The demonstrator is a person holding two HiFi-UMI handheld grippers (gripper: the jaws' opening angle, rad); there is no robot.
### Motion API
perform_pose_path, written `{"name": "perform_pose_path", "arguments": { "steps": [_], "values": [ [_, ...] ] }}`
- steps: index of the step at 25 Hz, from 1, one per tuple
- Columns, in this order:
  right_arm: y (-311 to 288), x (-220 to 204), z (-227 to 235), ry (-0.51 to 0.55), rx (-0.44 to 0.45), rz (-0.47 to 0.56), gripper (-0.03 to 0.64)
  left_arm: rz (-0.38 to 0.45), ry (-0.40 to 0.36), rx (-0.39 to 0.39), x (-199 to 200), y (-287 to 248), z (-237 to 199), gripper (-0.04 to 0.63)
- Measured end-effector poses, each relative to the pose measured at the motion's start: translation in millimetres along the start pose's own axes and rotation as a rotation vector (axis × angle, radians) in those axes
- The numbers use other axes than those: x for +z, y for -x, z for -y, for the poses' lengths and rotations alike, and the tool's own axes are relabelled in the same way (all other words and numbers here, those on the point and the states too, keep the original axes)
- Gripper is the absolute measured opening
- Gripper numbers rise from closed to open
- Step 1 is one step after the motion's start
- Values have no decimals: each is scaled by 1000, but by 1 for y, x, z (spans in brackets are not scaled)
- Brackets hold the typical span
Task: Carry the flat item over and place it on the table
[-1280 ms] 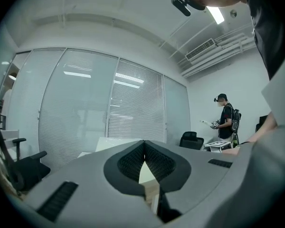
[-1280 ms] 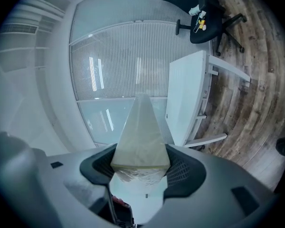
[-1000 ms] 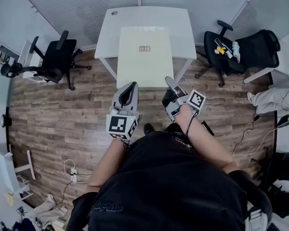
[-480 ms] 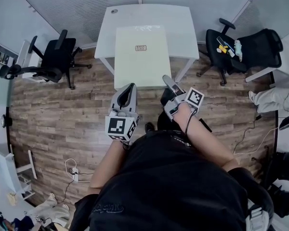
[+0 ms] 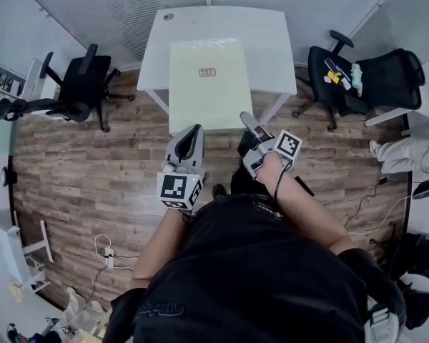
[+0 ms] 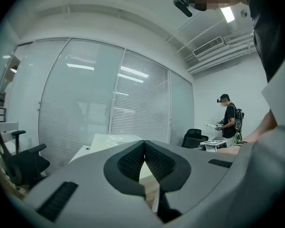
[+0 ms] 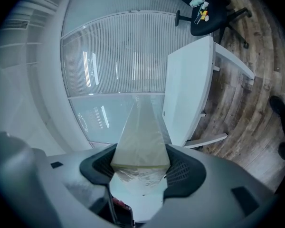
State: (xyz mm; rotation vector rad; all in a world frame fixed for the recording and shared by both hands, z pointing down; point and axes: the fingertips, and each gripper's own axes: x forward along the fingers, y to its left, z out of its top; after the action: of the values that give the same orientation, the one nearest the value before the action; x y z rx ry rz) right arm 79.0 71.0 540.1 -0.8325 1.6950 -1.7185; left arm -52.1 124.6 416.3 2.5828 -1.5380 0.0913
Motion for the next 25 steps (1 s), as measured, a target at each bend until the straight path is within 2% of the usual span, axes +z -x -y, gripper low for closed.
{"name": "perform_pose_path", "arguments": {
  "steps": [17, 25],
  "values": [
    [-85, 108, 14, 7, -13, -87, 291, -13, 10, 55, 0, -133, -23, 14],
    [-123, 151, -2, 28, 6, -153, 291, 15, 1, 99, 22, -184, -25, 14]
  ]
}}
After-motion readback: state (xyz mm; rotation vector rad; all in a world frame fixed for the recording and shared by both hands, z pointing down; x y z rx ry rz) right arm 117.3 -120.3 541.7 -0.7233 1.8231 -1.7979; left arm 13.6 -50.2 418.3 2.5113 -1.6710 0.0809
